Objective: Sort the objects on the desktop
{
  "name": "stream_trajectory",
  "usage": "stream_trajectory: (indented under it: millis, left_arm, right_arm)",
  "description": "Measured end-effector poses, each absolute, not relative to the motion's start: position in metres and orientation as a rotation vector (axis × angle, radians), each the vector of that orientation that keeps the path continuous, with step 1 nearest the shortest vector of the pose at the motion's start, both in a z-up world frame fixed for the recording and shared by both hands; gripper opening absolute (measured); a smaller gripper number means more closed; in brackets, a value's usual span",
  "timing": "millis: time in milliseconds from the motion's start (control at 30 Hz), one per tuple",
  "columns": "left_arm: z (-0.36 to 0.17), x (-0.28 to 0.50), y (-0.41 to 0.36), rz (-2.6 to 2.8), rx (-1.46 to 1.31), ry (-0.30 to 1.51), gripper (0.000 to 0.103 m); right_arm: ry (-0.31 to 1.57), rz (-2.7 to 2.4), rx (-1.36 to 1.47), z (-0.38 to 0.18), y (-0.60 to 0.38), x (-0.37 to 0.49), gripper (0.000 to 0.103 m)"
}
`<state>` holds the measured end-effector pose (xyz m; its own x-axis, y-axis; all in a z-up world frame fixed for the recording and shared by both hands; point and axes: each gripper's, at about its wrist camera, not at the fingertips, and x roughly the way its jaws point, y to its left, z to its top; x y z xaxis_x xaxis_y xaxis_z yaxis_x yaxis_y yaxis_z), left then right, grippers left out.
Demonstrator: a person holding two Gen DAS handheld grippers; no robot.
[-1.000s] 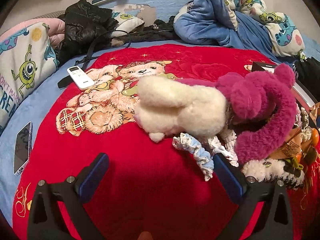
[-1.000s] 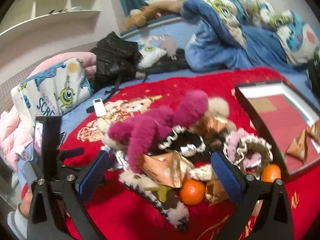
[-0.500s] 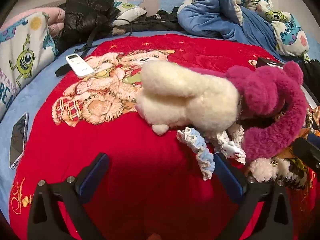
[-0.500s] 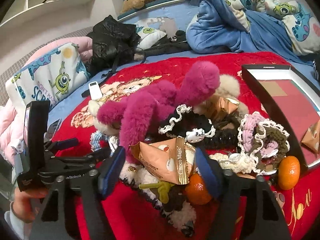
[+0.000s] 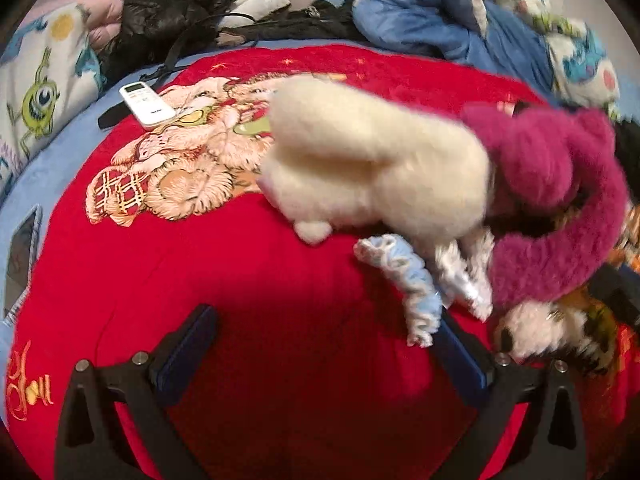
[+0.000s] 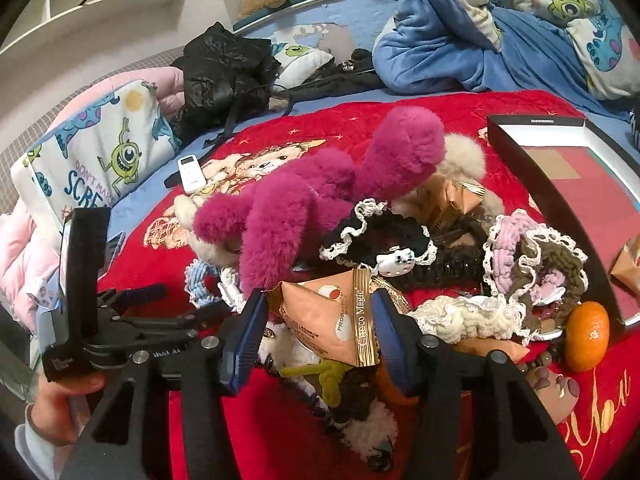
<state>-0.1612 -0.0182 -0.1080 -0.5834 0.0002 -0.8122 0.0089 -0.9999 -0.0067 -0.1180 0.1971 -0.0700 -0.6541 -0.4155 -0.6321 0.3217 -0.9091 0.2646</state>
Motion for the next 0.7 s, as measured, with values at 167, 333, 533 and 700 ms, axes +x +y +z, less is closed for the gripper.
stream_trajectory:
  millis: [167, 333, 533, 700]
  left_arm:
    - [-0.103, -0.157, -0.016, -2.821, 1.420, -0.002, 0.087]
    - [-0.092, -0.147, -0.009, -2.837, 1.394, -0.068, 0.034]
    - [-0.085, -0.141, -0.006, -2.871, 1.384, -0.086, 0.012]
    - [-0.082, -0.133, -0.008, -2.890, 1.391, -0.038, 0.004]
  right_arm:
    - [-0.181, -2.534, 1.016, -0.069, 0.197, -0.118, 0.050]
    - [-0.178, -2.538, 1.024, -0.069, 0.196, -0.117, 0.048]
    - [-0.169, -2.541, 1.016, -0.067, 0.196, -0.114, 0.042]
    - [-0.159, -2.536, 1.012, -0.066, 0.193, -0.112, 0.036]
